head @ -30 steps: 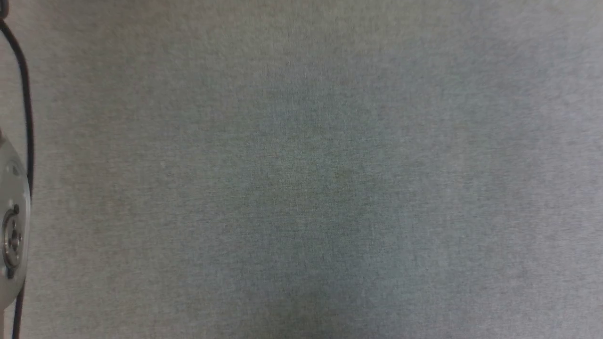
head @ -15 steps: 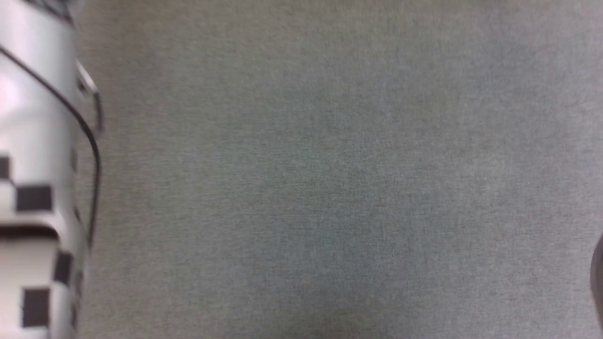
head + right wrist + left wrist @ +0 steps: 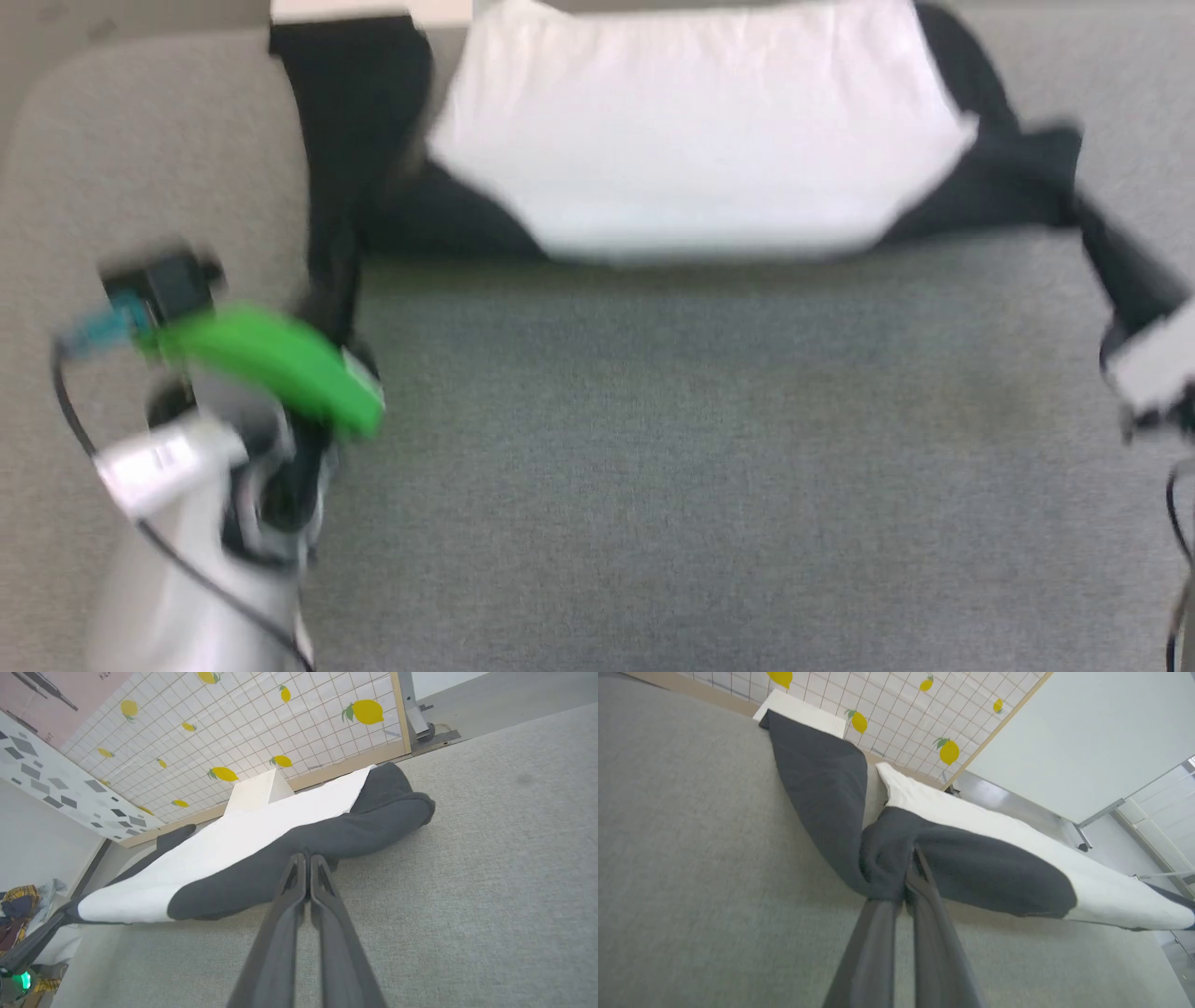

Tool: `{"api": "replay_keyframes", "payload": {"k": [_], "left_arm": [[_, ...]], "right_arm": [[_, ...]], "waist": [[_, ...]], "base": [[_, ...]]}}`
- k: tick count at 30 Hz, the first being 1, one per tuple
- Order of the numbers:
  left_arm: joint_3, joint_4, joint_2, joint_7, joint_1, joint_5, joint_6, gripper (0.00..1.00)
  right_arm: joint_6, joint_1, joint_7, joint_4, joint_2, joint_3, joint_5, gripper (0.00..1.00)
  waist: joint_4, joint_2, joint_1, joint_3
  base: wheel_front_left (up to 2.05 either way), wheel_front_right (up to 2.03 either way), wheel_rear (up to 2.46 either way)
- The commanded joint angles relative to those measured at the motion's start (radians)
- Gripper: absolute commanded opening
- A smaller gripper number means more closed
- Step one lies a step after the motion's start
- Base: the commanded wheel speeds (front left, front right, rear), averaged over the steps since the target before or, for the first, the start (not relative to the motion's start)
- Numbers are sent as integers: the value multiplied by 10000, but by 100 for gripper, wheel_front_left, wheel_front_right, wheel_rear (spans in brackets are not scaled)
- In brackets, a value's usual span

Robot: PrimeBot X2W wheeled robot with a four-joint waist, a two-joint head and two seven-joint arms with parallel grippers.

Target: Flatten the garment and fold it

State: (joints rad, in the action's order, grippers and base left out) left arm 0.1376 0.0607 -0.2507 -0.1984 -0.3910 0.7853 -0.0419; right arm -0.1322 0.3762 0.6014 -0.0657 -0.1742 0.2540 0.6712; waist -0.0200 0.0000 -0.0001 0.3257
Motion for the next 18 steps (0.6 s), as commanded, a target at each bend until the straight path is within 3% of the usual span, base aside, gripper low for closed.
{"api": "replay_keyframes", "payload": {"k": [1, 11, 18], "left_arm": [[-56, -388, -80, -158, 680, 15, -250, 0], [-79, -2771, -447, -1522, 3716, 171, -1648, 0], [461, -3224, -668, -2380, 4671, -93, -2212, 0]], "right_arm": [[15, -489, 182, -320, 7, 196, 19, 0], [15, -2517, 2191, -2152, -141, 549, -848, 0], [15, -3295, 3830, -2703, -42, 336, -1400, 0]], "waist": [[72, 0, 1, -1019], [184, 0, 1, -1746], [298, 0, 1, -1974]], "base": [[0, 0, 0], [0, 0, 0], [0, 0, 0]]}}
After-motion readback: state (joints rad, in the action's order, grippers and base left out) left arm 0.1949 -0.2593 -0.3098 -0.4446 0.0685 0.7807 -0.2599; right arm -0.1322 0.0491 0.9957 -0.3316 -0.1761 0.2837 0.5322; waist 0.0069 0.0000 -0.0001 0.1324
